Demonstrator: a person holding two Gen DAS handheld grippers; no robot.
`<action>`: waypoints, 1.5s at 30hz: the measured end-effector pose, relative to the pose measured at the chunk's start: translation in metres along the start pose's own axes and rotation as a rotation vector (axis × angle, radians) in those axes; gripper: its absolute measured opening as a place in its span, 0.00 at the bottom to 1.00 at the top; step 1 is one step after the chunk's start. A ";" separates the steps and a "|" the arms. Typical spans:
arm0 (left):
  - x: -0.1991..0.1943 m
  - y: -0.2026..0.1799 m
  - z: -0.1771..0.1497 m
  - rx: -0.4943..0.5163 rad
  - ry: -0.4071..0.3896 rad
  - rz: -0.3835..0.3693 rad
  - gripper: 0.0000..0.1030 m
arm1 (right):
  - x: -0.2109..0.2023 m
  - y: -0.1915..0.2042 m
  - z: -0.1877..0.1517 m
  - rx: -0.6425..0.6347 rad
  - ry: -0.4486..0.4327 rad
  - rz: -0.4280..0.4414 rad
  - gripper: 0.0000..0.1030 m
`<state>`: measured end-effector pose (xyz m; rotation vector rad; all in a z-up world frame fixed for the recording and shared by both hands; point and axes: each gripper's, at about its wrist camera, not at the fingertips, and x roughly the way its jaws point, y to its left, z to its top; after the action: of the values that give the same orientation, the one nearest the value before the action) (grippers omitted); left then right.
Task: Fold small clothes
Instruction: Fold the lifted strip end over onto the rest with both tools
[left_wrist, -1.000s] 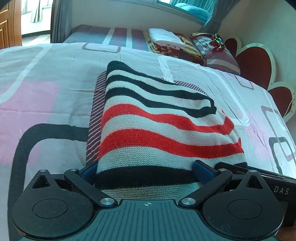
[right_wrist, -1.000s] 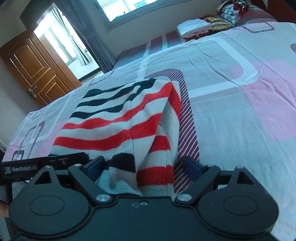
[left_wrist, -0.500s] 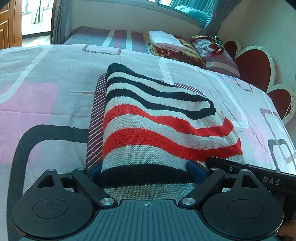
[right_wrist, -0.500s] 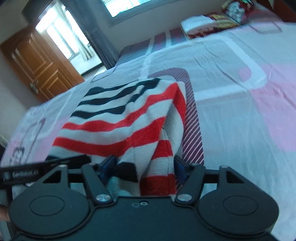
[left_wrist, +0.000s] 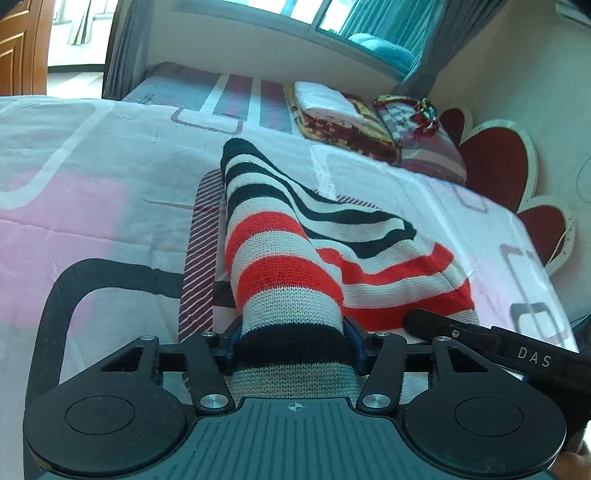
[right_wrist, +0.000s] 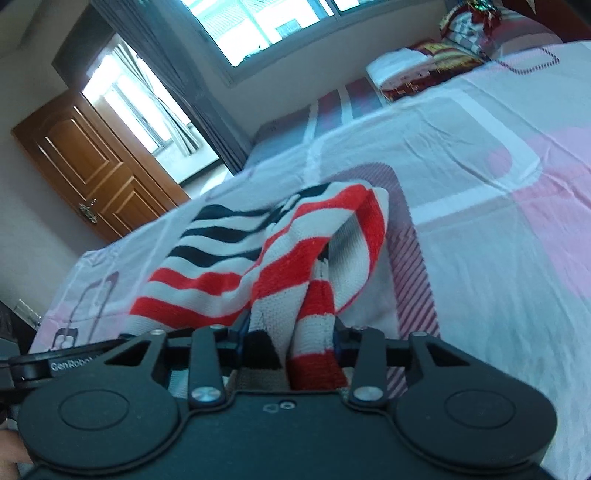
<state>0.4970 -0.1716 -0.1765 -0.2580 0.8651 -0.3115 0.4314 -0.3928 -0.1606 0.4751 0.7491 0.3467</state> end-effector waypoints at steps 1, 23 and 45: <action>-0.003 0.000 0.001 -0.001 -0.007 -0.003 0.52 | -0.002 0.001 0.001 0.006 -0.006 0.009 0.36; -0.132 0.147 0.023 0.014 -0.124 0.084 0.52 | 0.027 0.137 -0.015 0.020 -0.053 0.187 0.36; -0.121 0.361 0.029 0.040 -0.117 0.190 0.75 | 0.168 0.266 -0.088 -0.036 0.011 -0.005 0.54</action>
<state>0.5046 0.2096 -0.1979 -0.1538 0.7605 -0.1351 0.4482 -0.0666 -0.1710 0.4373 0.7534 0.3581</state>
